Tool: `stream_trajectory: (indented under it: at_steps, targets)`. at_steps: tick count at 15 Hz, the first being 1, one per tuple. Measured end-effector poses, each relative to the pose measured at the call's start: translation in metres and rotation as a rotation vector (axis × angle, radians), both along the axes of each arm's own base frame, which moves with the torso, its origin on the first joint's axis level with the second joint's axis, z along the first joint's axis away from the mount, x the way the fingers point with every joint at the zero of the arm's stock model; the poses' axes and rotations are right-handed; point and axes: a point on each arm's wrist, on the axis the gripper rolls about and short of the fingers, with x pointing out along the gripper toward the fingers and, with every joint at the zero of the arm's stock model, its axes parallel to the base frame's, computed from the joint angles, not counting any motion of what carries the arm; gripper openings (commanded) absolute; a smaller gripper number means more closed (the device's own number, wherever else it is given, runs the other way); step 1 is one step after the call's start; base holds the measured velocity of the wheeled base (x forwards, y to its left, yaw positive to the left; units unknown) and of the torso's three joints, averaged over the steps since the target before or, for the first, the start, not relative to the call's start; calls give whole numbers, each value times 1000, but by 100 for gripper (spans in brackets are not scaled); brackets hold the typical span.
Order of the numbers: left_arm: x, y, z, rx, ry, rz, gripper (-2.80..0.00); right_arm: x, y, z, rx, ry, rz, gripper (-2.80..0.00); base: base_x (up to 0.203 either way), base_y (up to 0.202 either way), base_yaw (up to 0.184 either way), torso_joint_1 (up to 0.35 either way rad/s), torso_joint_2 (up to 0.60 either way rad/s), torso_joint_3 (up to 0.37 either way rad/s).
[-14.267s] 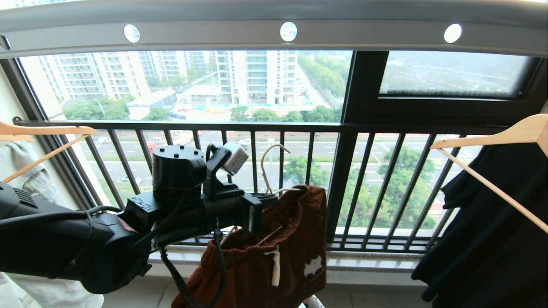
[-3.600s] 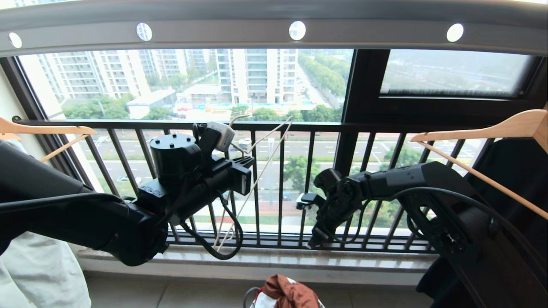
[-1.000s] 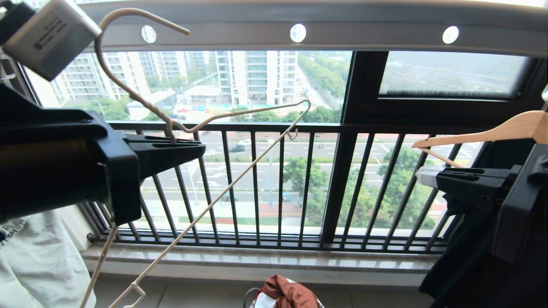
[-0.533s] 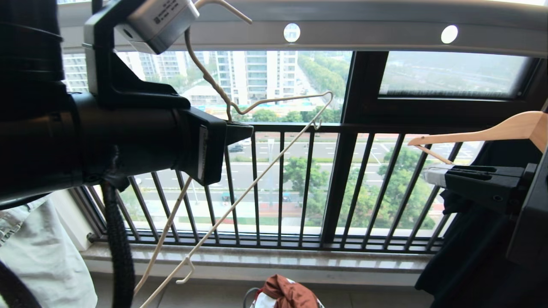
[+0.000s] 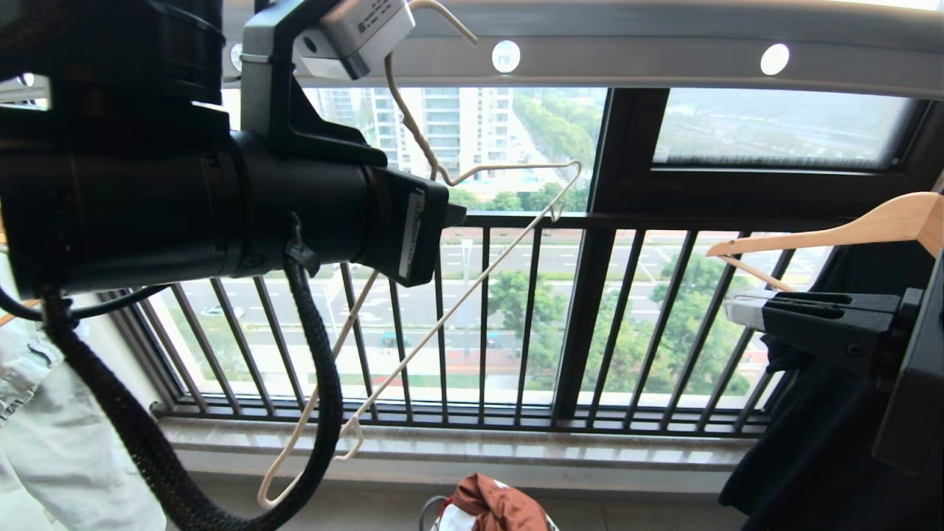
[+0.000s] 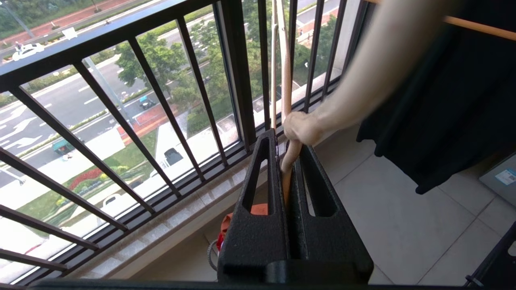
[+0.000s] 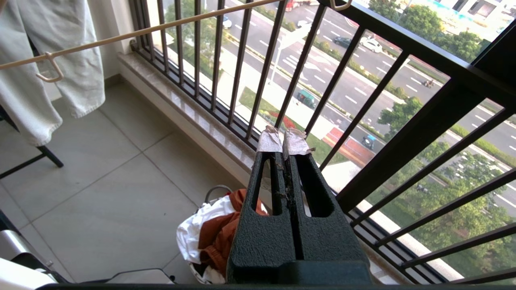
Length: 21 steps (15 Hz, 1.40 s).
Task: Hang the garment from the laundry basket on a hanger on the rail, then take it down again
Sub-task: Hang the clothes rack on the clothesline
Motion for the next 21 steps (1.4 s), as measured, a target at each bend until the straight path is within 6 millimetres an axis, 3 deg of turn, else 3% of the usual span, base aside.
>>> stream_trajectory:
  at_steps: [12, 21]
  targets:
    - [41, -37, 2, 61, -8, 78, -280, -4, -3, 1, -8, -22, 6, -280, 0, 0, 0, 0, 0, 0]
    - [59, -49, 3, 101, -56, 129, -280, -5, -4, 2, -4, -26, 6, -280, 0, 0, 0, 0, 0, 0]
